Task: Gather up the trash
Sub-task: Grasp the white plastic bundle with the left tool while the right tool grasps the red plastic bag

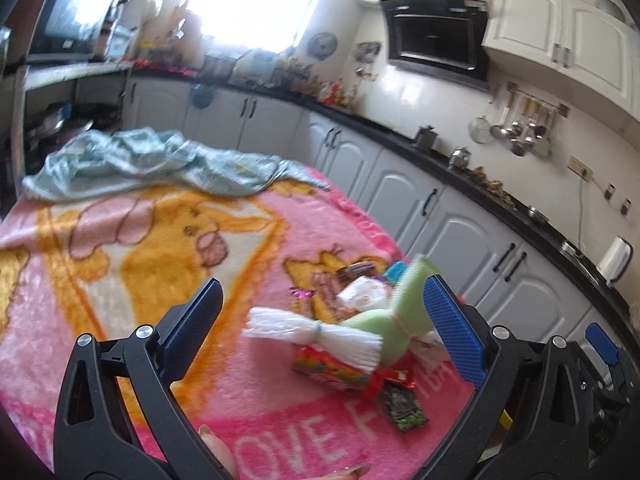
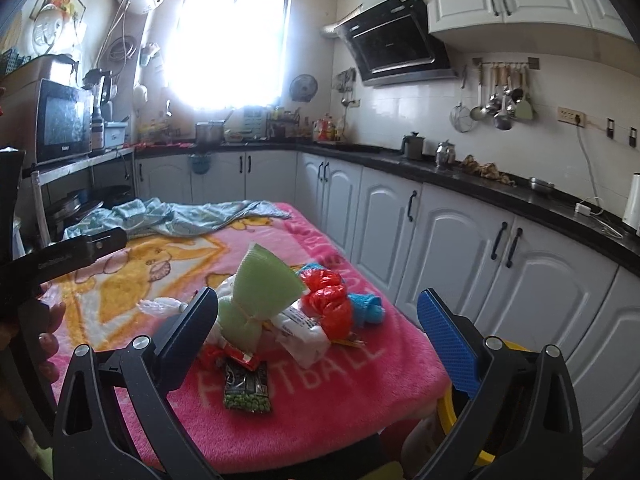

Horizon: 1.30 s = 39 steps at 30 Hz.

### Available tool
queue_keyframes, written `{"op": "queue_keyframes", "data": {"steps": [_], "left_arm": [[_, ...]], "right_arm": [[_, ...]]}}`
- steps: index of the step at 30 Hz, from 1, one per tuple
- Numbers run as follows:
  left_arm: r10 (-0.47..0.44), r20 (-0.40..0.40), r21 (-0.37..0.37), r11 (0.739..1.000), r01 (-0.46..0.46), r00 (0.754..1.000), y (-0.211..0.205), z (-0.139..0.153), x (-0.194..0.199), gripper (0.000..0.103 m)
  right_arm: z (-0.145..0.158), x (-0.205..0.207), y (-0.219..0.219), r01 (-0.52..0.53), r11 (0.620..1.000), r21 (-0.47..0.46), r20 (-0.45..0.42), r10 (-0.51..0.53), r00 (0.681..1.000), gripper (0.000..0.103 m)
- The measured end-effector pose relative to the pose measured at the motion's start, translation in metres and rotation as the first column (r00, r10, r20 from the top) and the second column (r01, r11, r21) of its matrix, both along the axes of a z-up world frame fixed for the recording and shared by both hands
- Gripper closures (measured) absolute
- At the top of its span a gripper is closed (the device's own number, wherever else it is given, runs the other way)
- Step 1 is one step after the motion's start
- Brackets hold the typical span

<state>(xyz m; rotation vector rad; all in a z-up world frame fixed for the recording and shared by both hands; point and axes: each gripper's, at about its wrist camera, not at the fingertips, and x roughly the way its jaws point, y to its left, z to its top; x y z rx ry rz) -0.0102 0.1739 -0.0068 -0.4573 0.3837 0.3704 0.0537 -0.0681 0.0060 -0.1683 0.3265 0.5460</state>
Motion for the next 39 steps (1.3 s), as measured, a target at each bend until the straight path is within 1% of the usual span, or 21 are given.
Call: {"op": "queue_keyframes", "data": {"steps": [7,11,13,15,16,19,21,24,25,28,30,32,33,35,36,38,39], "left_arm": [[0.037,-0.072,-0.126,0.991,-0.046,0.997,0.036,-0.031,0.007,0.011],[0.002,-0.097,-0.216,0.976,-0.023,0.995,0.051,-0.052,0.016,0.011],[-0.013,-0.112,-0.271,0.962,-0.018,0.994,0.058,-0.065,0.022,0.011],[-0.028,-0.108,-0.307,0.952,-0.006,0.994,0.061,-0.073,0.027,0.011],[-0.03,-0.113,-0.319,0.948,-0.008,0.993,0.063,-0.076,0.028,0.011],[-0.05,-0.102,-0.411,0.912,0.003,0.994,0.069,-0.089,0.034,0.011],[-0.057,-0.094,-0.452,0.892,0.008,0.994,0.072,-0.094,0.037,0.011],[-0.071,-0.087,-0.512,0.859,0.017,0.994,0.075,-0.102,0.043,0.011],[-0.073,-0.087,-0.521,0.853,0.017,0.994,0.076,-0.103,0.044,0.011],[-0.075,-0.085,-0.561,0.828,0.014,0.994,0.079,-0.109,0.05,0.011],[-0.076,-0.08,-0.595,0.804,0.014,0.994,0.083,-0.114,0.055,0.014],[-0.067,-0.086,-0.609,0.793,0.0,0.994,0.084,-0.117,0.058,0.023],[-0.064,-0.085,-0.611,0.792,-0.001,0.994,0.084,-0.117,0.059,0.024],[-0.062,-0.08,-0.621,0.784,-0.001,0.995,0.086,-0.117,0.06,0.036],[-0.061,-0.082,-0.626,0.78,-0.004,0.995,0.087,-0.118,0.061,0.039],[-0.054,-0.093,-0.634,0.773,-0.017,0.994,0.089,-0.121,0.061,0.053],[-0.054,-0.096,-0.635,0.773,-0.019,0.994,0.089,-0.122,0.061,0.057]], "right_arm": [[-0.011,0.038,0.015,-0.001,1.0,-0.022,-0.067,-0.001,0.998,0.006],[-0.021,0.065,0.022,-0.005,0.999,-0.041,-0.113,0.0,0.994,0.006],[-0.028,0.083,0.024,0.004,0.999,-0.052,-0.146,-0.012,0.989,0.006],[-0.035,0.099,0.027,0.003,0.998,-0.07,-0.179,-0.016,0.984,0.006],[-0.041,0.11,0.031,-0.003,0.996,-0.089,-0.209,-0.016,0.978,0.006],[-0.055,0.133,0.038,-0.013,0.993,-0.119,-0.261,-0.019,0.965,0.006],[-0.064,0.146,0.042,-0.016,0.991,-0.13,-0.295,-0.023,0.955,0.007],[-0.075,0.162,0.045,-0.021,0.992,-0.123,-0.336,-0.022,0.941,0.013],[-0.077,0.167,0.046,-0.023,0.992,-0.122,-0.349,-0.021,0.937,0.018],[-0.084,0.178,0.048,-0.033,0.993,-0.111,-0.388,-0.013,0.921,0.025],[-0.085,0.184,0.049,-0.041,0.994,-0.1,-0.406,-0.003,0.914,0.029],[-0.086,0.188,0.05,-0.049,0.995,-0.092,-0.419,0.006,0.908,0.032],[-0.085,0.189,0.051,-0.051,0.995,-0.089,-0.423,0.009,0.906,0.035],[-0.086,0.191,0.052,-0.067,0.995,-0.079,-0.434,0.026,0.901,0.04],[-0.086,0.192,0.053,-0.073,0.994,-0.077,-0.437,0.032,0.899,0.043],[-0.087,0.192,0.055,-0.092,0.993,-0.072,-0.449,0.05,0.892,0.051],[-0.088,0.191,0.057,-0.104,0.992,-0.07,-0.455,0.061,0.889,0.057]]}}
